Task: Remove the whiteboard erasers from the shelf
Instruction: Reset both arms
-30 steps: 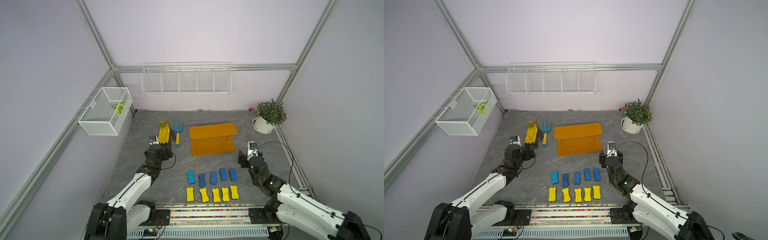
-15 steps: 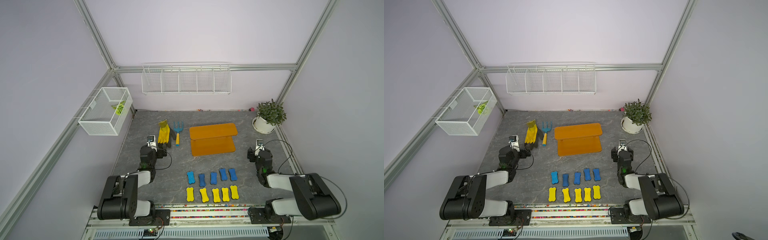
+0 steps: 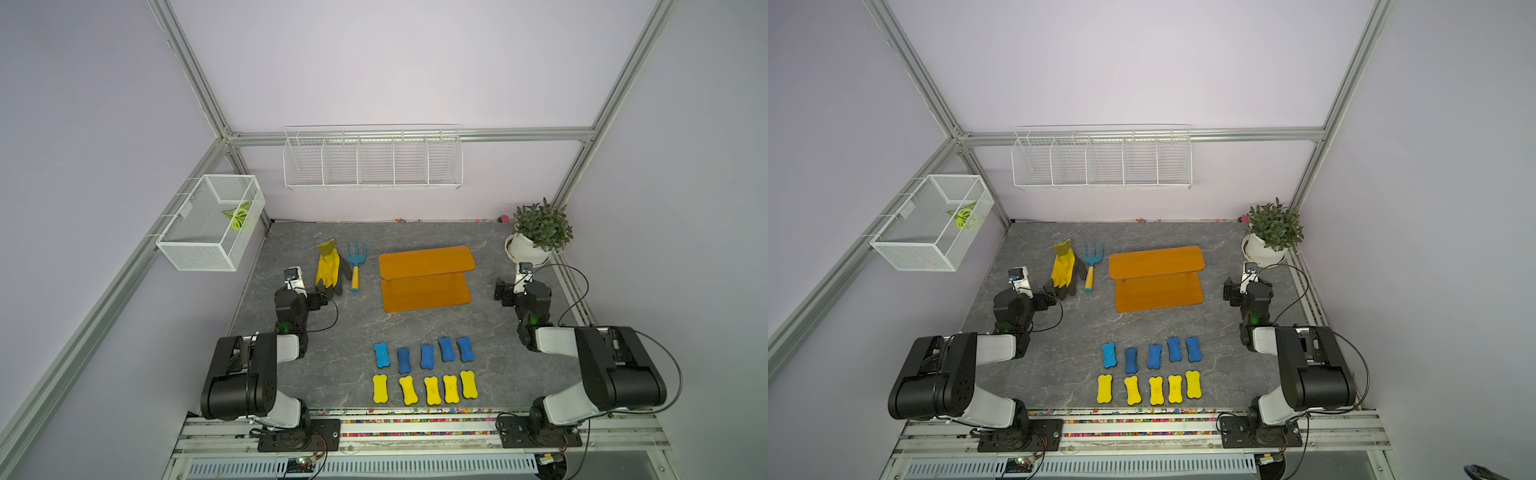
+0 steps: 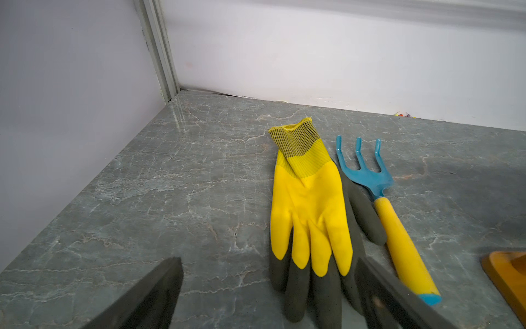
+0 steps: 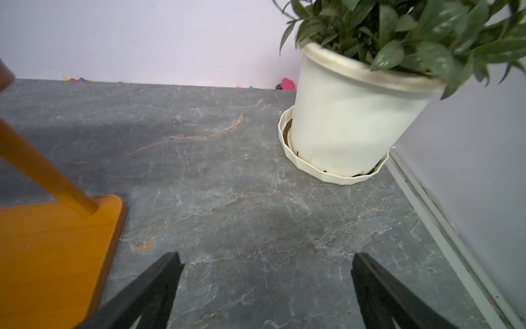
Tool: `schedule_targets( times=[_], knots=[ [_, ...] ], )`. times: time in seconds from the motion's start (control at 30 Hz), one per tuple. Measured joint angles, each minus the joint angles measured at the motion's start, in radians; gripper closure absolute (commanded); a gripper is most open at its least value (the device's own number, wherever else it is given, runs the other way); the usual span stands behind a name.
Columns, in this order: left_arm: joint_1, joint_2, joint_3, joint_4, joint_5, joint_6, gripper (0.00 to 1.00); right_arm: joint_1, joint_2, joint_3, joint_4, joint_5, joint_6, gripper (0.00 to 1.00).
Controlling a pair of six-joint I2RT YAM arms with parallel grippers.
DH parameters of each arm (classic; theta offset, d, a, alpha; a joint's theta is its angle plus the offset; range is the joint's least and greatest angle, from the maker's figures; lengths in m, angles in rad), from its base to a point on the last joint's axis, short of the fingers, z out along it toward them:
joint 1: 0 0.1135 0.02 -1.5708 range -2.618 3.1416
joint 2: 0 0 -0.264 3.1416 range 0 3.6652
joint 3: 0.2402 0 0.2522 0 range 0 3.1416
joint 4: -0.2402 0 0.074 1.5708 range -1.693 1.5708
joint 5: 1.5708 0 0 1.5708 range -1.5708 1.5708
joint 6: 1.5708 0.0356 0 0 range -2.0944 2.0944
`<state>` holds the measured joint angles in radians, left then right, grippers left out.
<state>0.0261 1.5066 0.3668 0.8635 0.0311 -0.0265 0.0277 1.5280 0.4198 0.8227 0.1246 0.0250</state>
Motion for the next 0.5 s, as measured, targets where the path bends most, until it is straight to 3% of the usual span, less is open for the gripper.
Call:
schedule_targets(
  times=[0.5],
  knots=[
    [0.0,0.0,0.0,-0.001,0.0,0.0,0.0,0.0,0.0,0.001,-0.058,-0.036,0.0,0.01]
  ],
)
